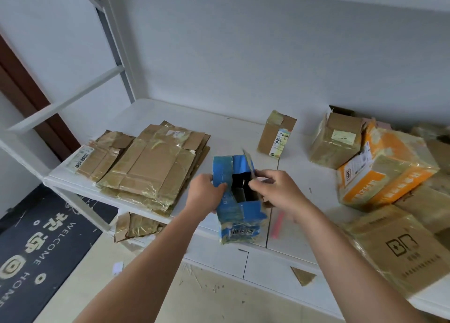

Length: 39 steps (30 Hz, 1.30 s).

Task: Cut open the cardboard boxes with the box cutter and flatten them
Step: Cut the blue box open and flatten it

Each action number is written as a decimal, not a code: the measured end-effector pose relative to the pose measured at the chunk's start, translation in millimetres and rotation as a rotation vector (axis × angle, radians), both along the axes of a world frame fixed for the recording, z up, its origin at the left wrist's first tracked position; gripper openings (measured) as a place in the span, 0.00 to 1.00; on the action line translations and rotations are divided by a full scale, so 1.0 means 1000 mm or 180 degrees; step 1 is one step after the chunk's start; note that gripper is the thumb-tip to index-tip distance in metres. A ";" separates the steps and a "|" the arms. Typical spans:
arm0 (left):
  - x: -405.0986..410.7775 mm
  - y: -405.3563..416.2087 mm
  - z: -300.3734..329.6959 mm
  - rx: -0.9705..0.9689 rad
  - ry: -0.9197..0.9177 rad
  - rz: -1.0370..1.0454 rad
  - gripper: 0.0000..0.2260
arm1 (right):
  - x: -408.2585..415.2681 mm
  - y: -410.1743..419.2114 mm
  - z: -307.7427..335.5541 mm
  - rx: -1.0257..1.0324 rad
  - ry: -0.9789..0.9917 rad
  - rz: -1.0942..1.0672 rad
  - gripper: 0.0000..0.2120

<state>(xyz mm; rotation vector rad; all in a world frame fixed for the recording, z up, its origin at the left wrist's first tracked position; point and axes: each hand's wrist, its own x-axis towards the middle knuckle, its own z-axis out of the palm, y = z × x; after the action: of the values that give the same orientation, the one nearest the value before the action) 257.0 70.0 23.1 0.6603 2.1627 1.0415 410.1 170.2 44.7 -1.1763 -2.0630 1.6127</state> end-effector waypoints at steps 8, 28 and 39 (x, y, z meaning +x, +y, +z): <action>0.005 0.000 0.001 0.0013 0.0369 -0.0265 0.16 | 0.037 0.013 -0.028 -0.1007 0.0617 -0.0659 0.18; 0.017 0.004 0.023 -0.0305 0.0699 -0.0808 0.24 | 0.043 -0.012 -0.036 0.1200 -0.0687 -0.0079 0.38; -0.005 -0.021 0.044 0.0915 -0.1223 -0.0022 0.09 | 0.045 -0.008 -0.012 0.1674 -0.0988 -0.0142 0.32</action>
<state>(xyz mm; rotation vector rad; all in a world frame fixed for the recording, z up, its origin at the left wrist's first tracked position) 251.6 49.1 66.7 0.5408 1.6969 1.3672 454.7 162.1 33.1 -1.3101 -2.4155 0.8142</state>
